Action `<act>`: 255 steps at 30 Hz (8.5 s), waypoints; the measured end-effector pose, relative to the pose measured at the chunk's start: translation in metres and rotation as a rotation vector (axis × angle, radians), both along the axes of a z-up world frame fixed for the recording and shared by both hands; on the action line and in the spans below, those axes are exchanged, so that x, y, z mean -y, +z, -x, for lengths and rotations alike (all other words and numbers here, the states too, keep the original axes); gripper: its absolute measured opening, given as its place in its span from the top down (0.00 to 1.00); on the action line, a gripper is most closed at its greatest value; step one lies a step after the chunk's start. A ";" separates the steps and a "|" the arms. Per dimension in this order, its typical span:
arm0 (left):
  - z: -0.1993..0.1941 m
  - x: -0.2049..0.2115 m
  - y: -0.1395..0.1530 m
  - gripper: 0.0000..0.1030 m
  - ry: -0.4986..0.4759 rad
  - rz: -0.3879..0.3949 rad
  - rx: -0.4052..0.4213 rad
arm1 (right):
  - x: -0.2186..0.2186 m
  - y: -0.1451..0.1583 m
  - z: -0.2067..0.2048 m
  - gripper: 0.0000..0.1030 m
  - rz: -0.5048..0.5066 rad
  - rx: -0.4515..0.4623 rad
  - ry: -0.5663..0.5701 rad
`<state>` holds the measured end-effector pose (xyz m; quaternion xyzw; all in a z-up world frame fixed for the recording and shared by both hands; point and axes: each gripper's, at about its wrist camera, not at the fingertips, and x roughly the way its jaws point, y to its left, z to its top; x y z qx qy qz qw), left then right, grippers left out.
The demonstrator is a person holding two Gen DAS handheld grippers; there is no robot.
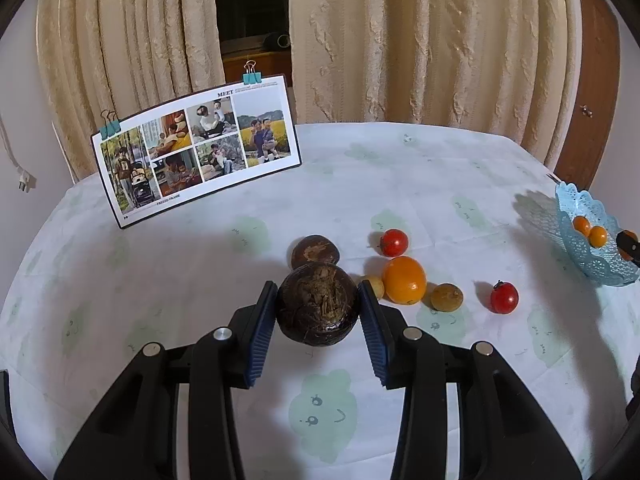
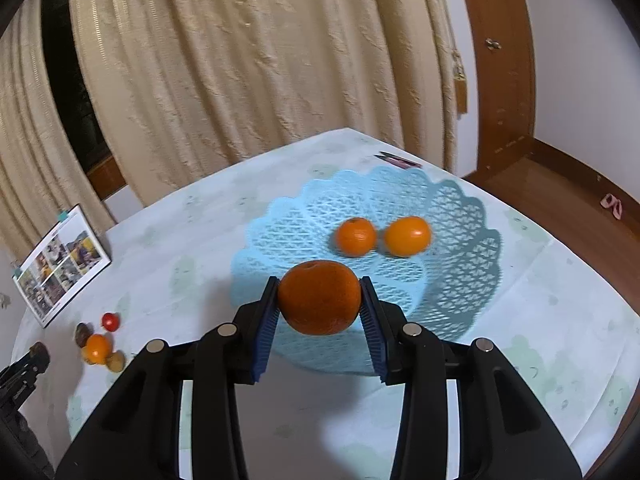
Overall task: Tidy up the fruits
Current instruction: 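Carry the orange into the blue basket and open the right tool, then carry the dark brown fruit into the blue basket and open the left tool, then move the left tool back toward the remaining fruits on the table, then grasp the second dark brown round fruit with the left tool, then grasp an orange with the right tool, then carry the orange into the blue basket and open the right tool while the left tool carries its brown fruit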
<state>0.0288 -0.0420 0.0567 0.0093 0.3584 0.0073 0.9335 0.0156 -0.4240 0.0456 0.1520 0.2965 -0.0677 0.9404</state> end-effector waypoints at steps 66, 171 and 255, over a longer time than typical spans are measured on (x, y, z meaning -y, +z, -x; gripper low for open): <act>-0.050 0.232 0.051 0.11 -0.500 0.133 0.052 | 0.066 -0.009 0.070 0.39 0.027 0.259 -0.403; -0.069 -0.061 0.045 0.58 0.118 0.188 0.021 | -0.284 -0.055 -0.100 0.62 0.042 -0.289 0.632; -0.039 0.178 0.038 0.58 -0.417 0.095 -0.006 | 0.080 -0.015 0.040 0.50 0.019 0.179 -0.389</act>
